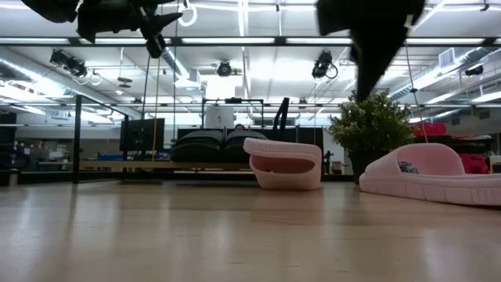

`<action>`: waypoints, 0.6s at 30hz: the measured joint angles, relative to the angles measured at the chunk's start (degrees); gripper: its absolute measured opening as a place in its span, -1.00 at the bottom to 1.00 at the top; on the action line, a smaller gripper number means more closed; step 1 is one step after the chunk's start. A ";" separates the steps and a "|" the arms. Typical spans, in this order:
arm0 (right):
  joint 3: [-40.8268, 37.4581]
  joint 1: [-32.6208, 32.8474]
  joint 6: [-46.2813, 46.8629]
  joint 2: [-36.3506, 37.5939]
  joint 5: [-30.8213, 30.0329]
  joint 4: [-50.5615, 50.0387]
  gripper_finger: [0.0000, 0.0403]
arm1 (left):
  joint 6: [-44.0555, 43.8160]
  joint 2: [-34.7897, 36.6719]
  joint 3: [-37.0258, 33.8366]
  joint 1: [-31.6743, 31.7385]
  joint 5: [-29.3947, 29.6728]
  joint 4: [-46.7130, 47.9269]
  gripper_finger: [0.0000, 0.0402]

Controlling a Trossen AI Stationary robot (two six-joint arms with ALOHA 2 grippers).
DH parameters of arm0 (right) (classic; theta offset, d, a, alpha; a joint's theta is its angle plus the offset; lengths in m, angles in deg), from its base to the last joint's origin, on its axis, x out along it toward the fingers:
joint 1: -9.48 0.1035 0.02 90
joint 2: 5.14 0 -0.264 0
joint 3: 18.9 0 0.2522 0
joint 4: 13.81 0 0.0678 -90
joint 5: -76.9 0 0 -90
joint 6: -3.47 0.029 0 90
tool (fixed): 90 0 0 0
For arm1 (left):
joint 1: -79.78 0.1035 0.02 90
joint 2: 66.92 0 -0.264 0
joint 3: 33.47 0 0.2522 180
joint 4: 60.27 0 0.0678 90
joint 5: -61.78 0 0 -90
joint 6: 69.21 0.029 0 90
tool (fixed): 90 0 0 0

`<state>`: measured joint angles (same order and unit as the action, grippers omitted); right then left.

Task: Pick and place slides into the shelf
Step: Put the top pink slipper onto the shelf

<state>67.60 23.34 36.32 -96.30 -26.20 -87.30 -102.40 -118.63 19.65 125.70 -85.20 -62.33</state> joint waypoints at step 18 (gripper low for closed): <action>-22.21 8.12 13.20 16.84 -2.45 14.83 -0.17 | -2.34 -0.08 0.00 -24.06 12.81 8.18 -0.31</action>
<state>45.38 31.46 49.51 -79.46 -28.65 -72.47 -104.73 -118.70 19.65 101.64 -72.38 -54.15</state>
